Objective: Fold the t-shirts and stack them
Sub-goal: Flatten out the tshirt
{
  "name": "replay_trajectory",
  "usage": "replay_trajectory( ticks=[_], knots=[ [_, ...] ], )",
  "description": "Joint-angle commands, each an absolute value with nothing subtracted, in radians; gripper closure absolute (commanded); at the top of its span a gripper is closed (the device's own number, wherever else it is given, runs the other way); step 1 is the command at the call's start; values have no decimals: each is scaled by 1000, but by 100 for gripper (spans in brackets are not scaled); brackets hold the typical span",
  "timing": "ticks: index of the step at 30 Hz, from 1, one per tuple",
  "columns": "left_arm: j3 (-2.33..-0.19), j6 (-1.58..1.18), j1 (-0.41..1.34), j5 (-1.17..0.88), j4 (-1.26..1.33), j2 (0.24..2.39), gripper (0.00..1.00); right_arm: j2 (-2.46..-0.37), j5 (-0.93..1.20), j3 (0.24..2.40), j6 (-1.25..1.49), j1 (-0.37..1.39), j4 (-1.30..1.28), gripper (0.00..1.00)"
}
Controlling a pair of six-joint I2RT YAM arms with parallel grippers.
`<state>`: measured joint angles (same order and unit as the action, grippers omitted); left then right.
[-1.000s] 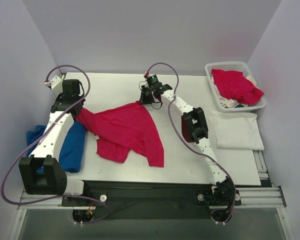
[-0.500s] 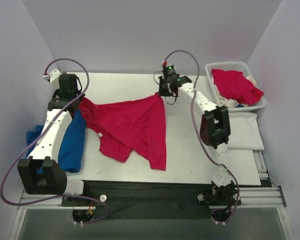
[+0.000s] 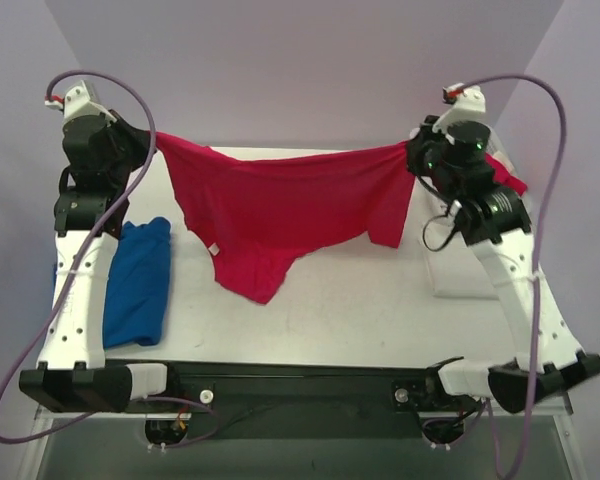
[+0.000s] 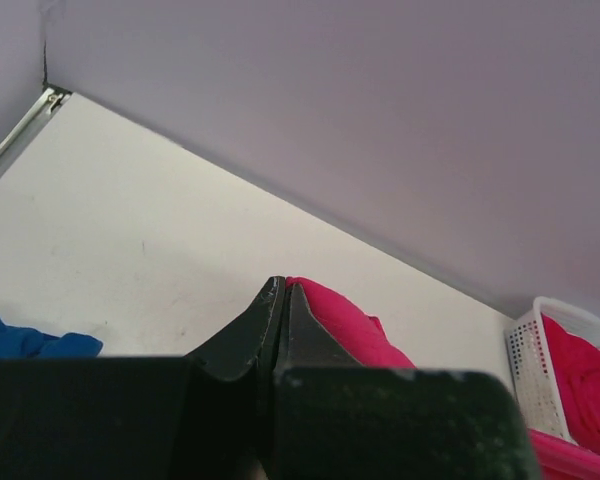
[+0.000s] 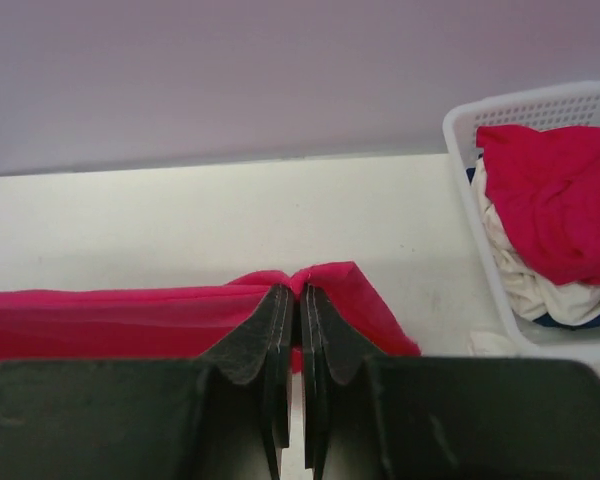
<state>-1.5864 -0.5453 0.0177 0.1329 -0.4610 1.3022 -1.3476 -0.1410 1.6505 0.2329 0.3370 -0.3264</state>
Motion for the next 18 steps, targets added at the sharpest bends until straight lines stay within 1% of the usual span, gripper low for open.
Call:
replay_trajectory(
  ticks=[1, 7, 9, 11, 14, 18],
  knots=[
    [-1654, -517, 11, 77, -402, 1149, 100, -1186, -181, 1553, 198, 341, -337, 100],
    [-1778, -483, 11, 101, -463, 1007, 100, -859, -95, 1395, 199, 353, -339, 100],
    [-1813, -471, 12, 100, -485, 950, 100, -768, -66, 1381, 201, 354, -354, 100],
    [-1867, -463, 12, 97, -509, 910, 100, -720, -48, 1377, 209, 357, -367, 100],
    [-1893, -451, 12, 58, -494, 865, 100, -655, -16, 1388, 216, 357, -380, 100],
    [-1852, -449, 12, 17, -447, 847, 100, -634, -11, 1399, 221, 354, -376, 100]
  ],
)
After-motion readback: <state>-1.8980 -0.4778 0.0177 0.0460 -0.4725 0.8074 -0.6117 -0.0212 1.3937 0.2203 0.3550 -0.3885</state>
